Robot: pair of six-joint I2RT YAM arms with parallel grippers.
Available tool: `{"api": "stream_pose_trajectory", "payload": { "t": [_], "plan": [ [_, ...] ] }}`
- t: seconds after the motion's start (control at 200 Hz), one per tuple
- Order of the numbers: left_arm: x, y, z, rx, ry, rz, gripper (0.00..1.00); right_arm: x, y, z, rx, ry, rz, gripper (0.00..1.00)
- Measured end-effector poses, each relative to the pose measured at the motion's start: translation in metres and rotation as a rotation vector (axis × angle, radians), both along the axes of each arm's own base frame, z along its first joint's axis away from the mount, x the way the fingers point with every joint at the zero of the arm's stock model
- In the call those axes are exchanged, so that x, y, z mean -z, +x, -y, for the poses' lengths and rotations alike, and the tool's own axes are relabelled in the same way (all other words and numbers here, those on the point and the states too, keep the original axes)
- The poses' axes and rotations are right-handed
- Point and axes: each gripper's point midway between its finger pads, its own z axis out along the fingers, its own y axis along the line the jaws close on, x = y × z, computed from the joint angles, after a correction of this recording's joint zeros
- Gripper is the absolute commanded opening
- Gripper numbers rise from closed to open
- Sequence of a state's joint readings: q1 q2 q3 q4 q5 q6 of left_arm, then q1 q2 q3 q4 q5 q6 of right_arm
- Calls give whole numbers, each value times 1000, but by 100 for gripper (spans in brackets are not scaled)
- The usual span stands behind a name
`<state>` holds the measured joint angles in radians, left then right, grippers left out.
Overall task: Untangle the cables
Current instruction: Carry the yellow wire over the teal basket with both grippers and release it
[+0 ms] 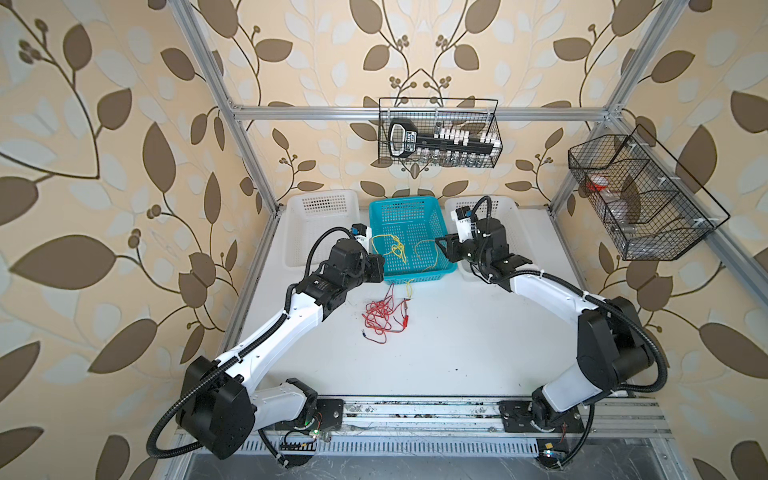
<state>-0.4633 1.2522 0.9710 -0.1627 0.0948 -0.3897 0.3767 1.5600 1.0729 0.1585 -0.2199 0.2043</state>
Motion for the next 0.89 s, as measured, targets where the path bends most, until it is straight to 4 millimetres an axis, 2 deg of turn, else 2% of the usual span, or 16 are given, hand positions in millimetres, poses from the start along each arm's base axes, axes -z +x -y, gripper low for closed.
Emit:
{"api": "stream_pose_trajectory", "payload": {
  "t": [0.125, 0.28, 0.395, 0.525, 0.575, 0.64, 0.715, 0.895],
  "plan": [
    [0, 17, 9, 7, 22, -18, 0, -14, -16, 6, -1, 15, 37, 40],
    [10, 45, 22, 9, 61, -79, 0, -10, -44, 17, 4, 7, 43, 40],
    [33, 69, 32, 3, 105, -151, 0, -8, -69, 19, -2, -11, 60, 40],
    [64, 84, 38, -1, 154, -239, 0, -14, -94, 16, -22, -19, 98, 40],
    [74, 88, 40, 0, 169, -268, 4, -16, -101, 15, -30, -19, 109, 40],
    [88, 91, 42, 1, 187, -303, 14, -16, -108, 16, -36, -15, 115, 40],
    [100, 91, 41, 2, 204, -332, 21, -14, -113, 17, -40, -16, 113, 40],
    [103, 89, 41, 18, 221, -339, 44, -6, -120, 9, -73, -29, 92, 40]
  ]
}}
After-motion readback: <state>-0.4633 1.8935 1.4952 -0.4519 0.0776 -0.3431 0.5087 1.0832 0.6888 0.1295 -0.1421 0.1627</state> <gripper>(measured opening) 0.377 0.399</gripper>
